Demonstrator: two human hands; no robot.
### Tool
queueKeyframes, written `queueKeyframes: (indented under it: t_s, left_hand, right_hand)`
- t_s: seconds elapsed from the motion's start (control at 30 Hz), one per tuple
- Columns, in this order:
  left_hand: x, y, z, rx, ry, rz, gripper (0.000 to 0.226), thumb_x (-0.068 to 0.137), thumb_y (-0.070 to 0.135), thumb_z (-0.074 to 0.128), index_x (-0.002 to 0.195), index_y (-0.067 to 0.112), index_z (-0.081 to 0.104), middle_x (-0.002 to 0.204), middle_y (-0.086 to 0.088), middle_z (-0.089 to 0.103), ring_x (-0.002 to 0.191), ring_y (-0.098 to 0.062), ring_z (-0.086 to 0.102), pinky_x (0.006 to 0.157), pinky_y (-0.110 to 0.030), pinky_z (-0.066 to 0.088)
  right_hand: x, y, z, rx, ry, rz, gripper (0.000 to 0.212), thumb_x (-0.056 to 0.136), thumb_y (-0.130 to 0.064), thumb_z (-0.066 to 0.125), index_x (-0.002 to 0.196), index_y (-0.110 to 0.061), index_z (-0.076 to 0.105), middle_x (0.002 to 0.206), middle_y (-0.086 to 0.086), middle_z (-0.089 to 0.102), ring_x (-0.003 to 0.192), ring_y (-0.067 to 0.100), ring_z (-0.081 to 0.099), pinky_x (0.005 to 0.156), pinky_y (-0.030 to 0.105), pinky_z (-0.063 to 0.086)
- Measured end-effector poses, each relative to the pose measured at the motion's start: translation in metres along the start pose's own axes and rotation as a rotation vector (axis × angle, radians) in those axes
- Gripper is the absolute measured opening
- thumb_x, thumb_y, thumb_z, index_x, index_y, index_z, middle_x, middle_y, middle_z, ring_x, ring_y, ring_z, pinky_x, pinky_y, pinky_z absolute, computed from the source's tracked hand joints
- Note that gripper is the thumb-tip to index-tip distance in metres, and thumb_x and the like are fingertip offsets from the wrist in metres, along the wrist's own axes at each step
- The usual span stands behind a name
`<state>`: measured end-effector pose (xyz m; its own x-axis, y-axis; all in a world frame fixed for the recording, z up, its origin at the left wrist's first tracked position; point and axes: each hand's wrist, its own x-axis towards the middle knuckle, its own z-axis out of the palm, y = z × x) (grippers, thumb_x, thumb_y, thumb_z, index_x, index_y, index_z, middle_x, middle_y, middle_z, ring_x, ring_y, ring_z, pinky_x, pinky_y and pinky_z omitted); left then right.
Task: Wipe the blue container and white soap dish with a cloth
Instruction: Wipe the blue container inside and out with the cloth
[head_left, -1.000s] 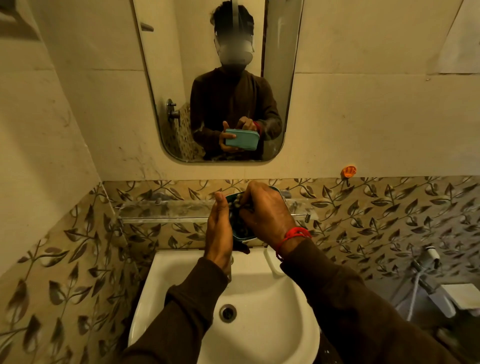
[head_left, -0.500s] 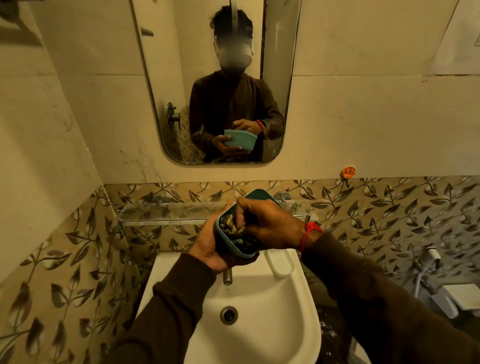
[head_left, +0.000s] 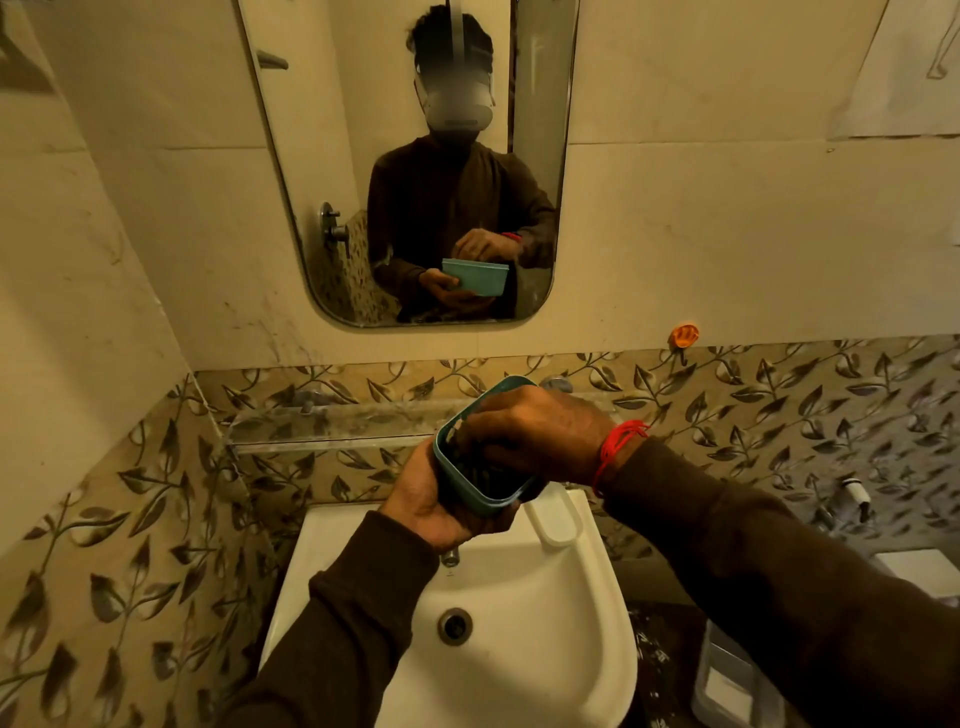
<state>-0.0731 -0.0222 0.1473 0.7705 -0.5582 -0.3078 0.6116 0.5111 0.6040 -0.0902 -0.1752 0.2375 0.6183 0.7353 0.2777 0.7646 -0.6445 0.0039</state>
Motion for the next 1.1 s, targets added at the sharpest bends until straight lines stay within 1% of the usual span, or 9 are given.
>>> queueKeyframes:
  t_s: [0.1,0.23,0.43,0.63,0.73,0.83,0.93,1.03,1.1]
  left_hand:
    - [0.000,0.002,-0.002,-0.018,0.036,0.029,0.047,0.089,0.049,0.058,0.108,0.009,0.075,0.092,-0.023,0.077,0.071,-0.038,0.075,0.057,-0.041,0.059]
    - [-0.002,0.006,-0.001,-0.030,0.053,0.021,0.048,0.094,0.049,0.054,0.122,0.013,0.069,0.107,-0.025,0.074,0.091,-0.043,0.071,0.059,-0.042,0.060]
    - [0.002,0.006,-0.006,0.020,0.101,0.158,0.043,0.089,0.047,0.056,0.110,0.015,0.076,0.093,-0.020,0.080,0.077,-0.036,0.078,0.065,-0.045,0.063]
    - [0.001,0.004,0.004,0.080,0.057,0.242,0.038,0.075,0.049,0.061,0.089,0.023,0.086,0.090,-0.012,0.082,0.079,-0.029,0.078,0.063,-0.043,0.063]
    - [-0.001,0.005,0.007,0.033,0.084,0.279,0.039,0.092,0.046,0.054,0.111,0.025,0.080,0.097,-0.013,0.081,0.090,-0.031,0.072,0.062,-0.044,0.063]
    - [-0.004,0.004,0.006,0.018,0.102,0.304,0.045,0.103,0.044,0.044,0.138,0.022,0.063,0.122,-0.018,0.072,0.100,-0.034,0.069,0.066,-0.045,0.064]
    - [-0.004,0.003,0.008,0.016,0.083,0.344,0.043,0.105,0.040,0.043,0.140,0.023,0.062,0.121,-0.016,0.074,0.094,-0.031,0.076,0.067,-0.044,0.064]
    - [-0.005,0.003,0.010,0.031,0.088,0.356,0.045,0.105,0.040,0.042,0.142,0.022,0.060,0.136,-0.020,0.067,0.112,-0.034,0.070,0.083,-0.048,0.061]
    - [-0.006,0.004,0.007,0.043,0.101,0.360,0.048,0.104,0.043,0.042,0.143,0.020,0.059,0.139,-0.021,0.064,0.110,-0.034,0.072,0.078,-0.046,0.062]
  right_hand:
    - [0.002,-0.001,0.001,-0.147,0.012,0.024,0.034,0.088,-0.022,0.065,0.122,-0.018,0.061,0.119,0.011,0.065,0.109,0.030,0.062,0.075,0.044,0.058]
    - [0.008,0.006,-0.003,-0.258,-0.033,0.205,0.044,0.089,-0.025,0.064,0.131,-0.017,0.054,0.127,0.011,0.058,0.118,0.030,0.054,0.089,0.043,0.054]
    - [0.014,-0.008,0.013,-0.359,-0.187,0.368,0.057,0.091,-0.043,0.056,0.138,-0.014,0.044,0.132,0.014,0.052,0.120,0.033,0.050,0.096,0.046,0.043]
    - [0.020,-0.018,0.015,-0.487,-0.199,0.410,0.052,0.084,-0.030,0.069,0.127,-0.010,0.050,0.119,0.017,0.060,0.113,0.036,0.055,0.099,0.050,0.040]
    - [0.023,-0.017,0.008,-0.428,-0.261,0.409,0.048,0.084,-0.032,0.070,0.126,-0.015,0.052,0.118,0.014,0.061,0.112,0.035,0.057,0.100,0.051,0.037]
    - [0.024,-0.016,0.001,-0.334,-0.326,0.396,0.042,0.087,-0.034,0.066,0.123,-0.017,0.055,0.115,0.009,0.063,0.108,0.030,0.059,0.099,0.048,0.036]
    - [0.023,-0.021,-0.003,-0.212,-0.356,0.347,0.032,0.092,-0.030,0.059,0.121,-0.018,0.059,0.114,0.008,0.065,0.105,0.027,0.060,0.095,0.045,0.041]
    - [0.024,-0.028,-0.005,0.004,-0.395,0.314,0.030,0.090,-0.024,0.059,0.119,-0.017,0.063,0.110,0.009,0.066,0.099,0.028,0.061,0.088,0.041,0.051]
    - [0.024,-0.027,-0.004,0.147,-0.350,0.323,0.030,0.088,-0.021,0.060,0.118,-0.017,0.064,0.110,0.008,0.066,0.097,0.026,0.063,0.083,0.038,0.055]
